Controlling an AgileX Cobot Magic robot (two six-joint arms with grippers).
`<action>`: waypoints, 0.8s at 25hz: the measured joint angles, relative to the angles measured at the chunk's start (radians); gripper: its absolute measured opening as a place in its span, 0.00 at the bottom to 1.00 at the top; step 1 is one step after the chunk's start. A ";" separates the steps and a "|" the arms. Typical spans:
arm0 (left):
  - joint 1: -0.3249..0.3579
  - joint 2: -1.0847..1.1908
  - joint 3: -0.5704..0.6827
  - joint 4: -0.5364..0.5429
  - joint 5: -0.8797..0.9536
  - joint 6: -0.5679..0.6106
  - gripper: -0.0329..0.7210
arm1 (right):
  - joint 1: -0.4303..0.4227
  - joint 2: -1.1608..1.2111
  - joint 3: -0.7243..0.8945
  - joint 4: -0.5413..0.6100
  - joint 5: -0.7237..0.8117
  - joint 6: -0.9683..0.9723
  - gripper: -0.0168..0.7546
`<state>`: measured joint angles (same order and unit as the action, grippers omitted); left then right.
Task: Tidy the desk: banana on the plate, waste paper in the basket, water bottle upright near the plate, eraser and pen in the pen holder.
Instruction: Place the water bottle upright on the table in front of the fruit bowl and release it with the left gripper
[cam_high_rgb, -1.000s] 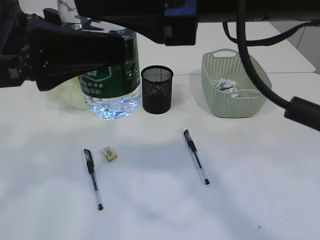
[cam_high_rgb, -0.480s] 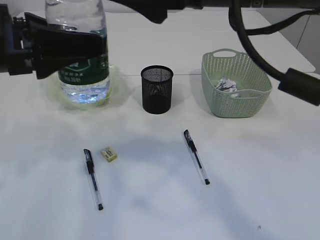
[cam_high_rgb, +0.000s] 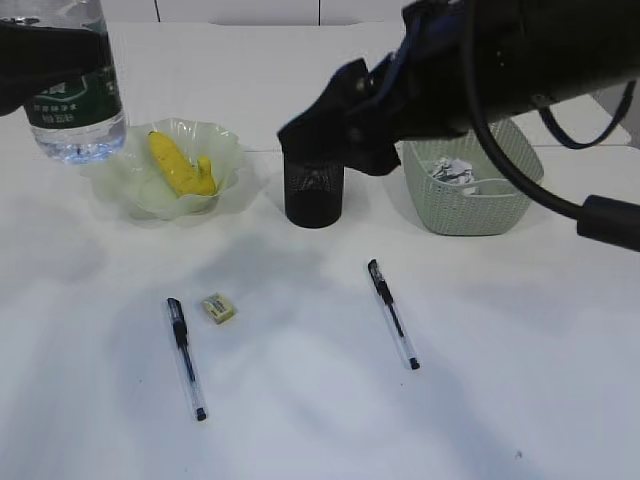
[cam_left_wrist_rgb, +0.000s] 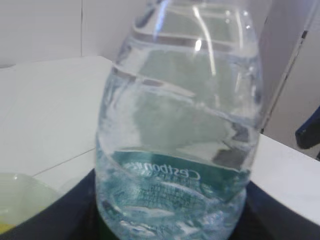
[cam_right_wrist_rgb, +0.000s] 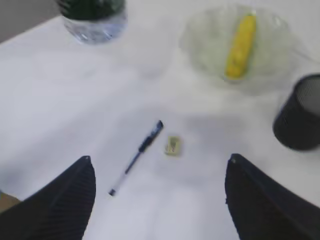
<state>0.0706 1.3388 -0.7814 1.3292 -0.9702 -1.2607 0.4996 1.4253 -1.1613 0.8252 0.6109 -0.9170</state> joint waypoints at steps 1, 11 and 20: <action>0.010 0.000 0.000 0.000 0.003 0.002 0.59 | 0.000 0.000 0.000 -0.105 0.000 0.121 0.79; 0.022 0.008 0.000 0.000 0.083 0.046 0.59 | 0.000 0.000 0.000 -0.935 0.226 0.868 0.79; 0.022 0.012 0.000 -0.005 0.092 0.054 0.59 | 0.000 0.000 0.000 -1.011 0.260 0.907 0.79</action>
<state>0.0924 1.3503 -0.7814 1.3238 -0.8786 -1.2063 0.4996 1.4253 -1.1613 -0.1855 0.8713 -0.0096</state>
